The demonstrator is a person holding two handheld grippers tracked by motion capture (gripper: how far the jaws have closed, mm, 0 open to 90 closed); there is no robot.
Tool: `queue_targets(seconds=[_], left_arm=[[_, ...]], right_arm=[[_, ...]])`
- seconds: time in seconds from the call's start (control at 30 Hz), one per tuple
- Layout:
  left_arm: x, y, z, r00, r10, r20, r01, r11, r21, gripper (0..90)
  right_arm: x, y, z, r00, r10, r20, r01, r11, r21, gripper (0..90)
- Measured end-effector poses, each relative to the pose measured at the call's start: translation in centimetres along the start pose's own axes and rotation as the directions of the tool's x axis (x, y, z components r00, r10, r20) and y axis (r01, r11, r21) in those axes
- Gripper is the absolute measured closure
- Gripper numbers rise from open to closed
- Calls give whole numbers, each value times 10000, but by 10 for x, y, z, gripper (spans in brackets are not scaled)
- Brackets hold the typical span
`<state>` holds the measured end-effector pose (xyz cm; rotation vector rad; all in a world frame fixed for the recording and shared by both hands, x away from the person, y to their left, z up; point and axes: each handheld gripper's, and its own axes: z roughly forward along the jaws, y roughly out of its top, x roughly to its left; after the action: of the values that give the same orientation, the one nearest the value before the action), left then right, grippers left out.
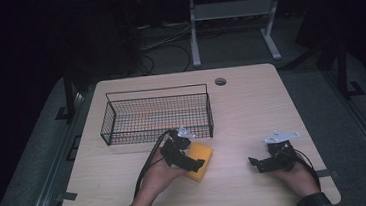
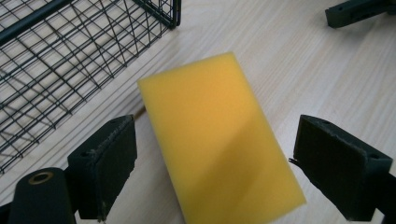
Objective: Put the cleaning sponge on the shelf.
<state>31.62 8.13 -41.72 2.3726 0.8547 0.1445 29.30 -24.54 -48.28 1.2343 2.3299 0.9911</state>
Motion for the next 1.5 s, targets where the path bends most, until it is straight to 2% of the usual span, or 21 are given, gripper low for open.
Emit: queue_targets(seconds=[0.13,0.27,0.67,1.0,1.5], left_arm=[[-1,3,6,9998,98,-163,-96,9998,171,125],[-1,5,14,9995,4,-321,5,9996,298,124],[-4,7,30,9990,205,-400,-175,9972,732,124],[-5,5,33,9982,384,-451,-341,9952,923,124],[-4,1,37,9981,566,-261,-527,9900,1312,125]], right_arm=[[0,0,0,10000,1,-2,-1,10000,1,42],[0,0,0,10000,-6,4,6,10000,1,42],[0,0,0,10000,-2,1,2,10000,0,42],[0,0,0,10000,-1,2,1,10000,1,42],[0,0,0,10000,-2,1,2,10000,-1,42]])
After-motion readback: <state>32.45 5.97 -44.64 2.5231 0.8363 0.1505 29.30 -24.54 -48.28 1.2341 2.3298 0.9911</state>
